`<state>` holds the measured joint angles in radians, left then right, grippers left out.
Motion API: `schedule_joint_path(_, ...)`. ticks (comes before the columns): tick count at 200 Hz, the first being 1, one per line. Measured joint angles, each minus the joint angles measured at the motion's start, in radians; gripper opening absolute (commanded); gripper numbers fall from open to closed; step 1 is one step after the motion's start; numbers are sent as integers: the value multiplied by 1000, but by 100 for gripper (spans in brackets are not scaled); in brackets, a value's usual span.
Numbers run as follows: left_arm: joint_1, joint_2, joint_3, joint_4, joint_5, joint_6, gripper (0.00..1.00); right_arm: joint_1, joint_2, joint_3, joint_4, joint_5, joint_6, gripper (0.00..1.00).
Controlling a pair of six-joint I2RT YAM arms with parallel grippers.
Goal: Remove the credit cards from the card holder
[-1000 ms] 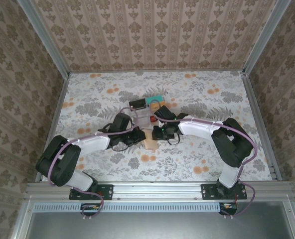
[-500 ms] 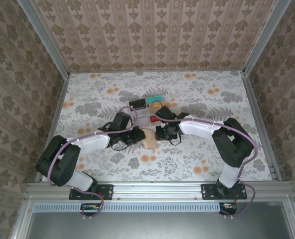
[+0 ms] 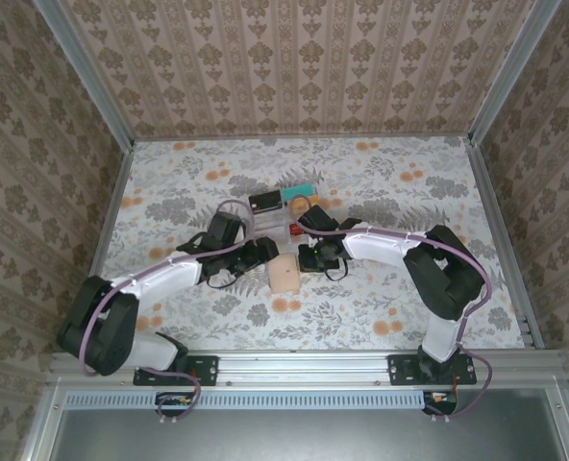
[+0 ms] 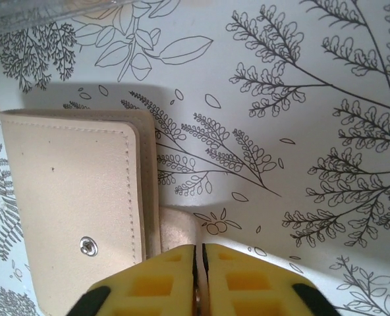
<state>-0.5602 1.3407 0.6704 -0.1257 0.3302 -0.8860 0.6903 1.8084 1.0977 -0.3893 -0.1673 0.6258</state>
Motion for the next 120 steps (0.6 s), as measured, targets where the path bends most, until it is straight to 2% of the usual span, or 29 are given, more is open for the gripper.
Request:
schedule_joint_path(19, 30, -70, 12, -74, -52, 43, 100, 10, -9, 1, -6, 20, -5, 10)
schedule_joint_path(61, 121, -191, 40, -211, -150, 119, 100, 68, -99, 93, -113, 139, -25, 10)
schedule_joint_path(120, 258, -210, 43, -287, -190, 155, 100, 158, -99, 190, -106, 130, -7, 10)
